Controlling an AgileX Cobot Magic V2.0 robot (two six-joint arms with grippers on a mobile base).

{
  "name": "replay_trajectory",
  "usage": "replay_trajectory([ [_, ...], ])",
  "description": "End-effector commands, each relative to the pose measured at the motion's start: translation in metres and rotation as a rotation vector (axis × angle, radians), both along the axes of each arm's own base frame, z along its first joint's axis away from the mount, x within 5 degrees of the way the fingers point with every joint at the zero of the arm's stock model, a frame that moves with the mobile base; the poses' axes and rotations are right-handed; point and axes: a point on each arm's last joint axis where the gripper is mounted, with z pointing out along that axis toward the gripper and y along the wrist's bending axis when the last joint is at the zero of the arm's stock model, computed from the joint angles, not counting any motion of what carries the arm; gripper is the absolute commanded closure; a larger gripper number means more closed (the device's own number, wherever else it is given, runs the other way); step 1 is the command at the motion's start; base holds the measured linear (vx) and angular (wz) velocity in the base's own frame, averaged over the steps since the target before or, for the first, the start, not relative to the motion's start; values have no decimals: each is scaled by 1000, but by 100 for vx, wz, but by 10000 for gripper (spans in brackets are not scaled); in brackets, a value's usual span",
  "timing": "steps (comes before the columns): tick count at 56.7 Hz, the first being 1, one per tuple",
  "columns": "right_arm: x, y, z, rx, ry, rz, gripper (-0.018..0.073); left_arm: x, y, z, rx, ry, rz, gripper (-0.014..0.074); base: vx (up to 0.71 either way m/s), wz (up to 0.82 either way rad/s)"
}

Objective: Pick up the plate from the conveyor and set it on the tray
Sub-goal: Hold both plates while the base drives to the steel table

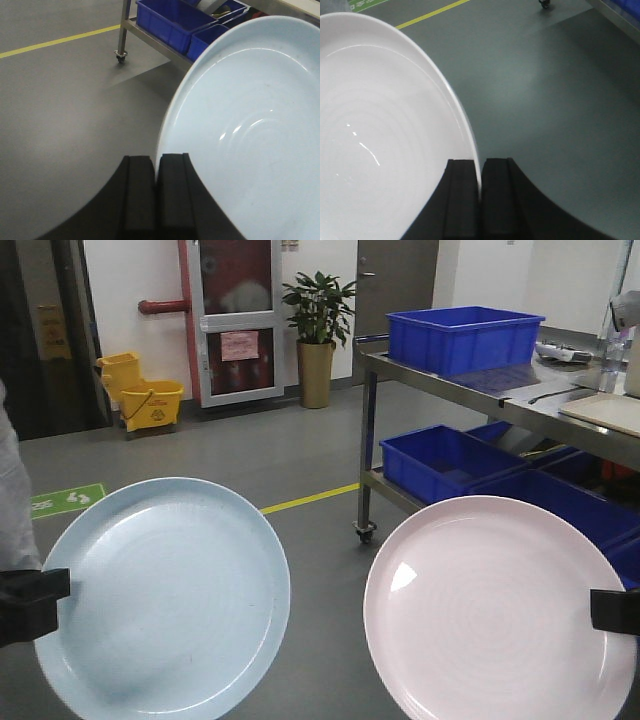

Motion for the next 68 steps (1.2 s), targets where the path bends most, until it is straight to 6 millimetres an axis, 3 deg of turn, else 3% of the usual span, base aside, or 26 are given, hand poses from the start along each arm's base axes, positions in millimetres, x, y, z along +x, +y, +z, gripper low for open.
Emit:
replay_trajectory([
  [1, 0, -1, 19, 23, -121, -12, 569, -2, 1, 20, -46, -111, 21, 602, 31, -28],
  [68, 0, -1, 18, 22, -115, -11, 569, -2, 1, 20, -46, -111, 21, 602, 45, -6],
])
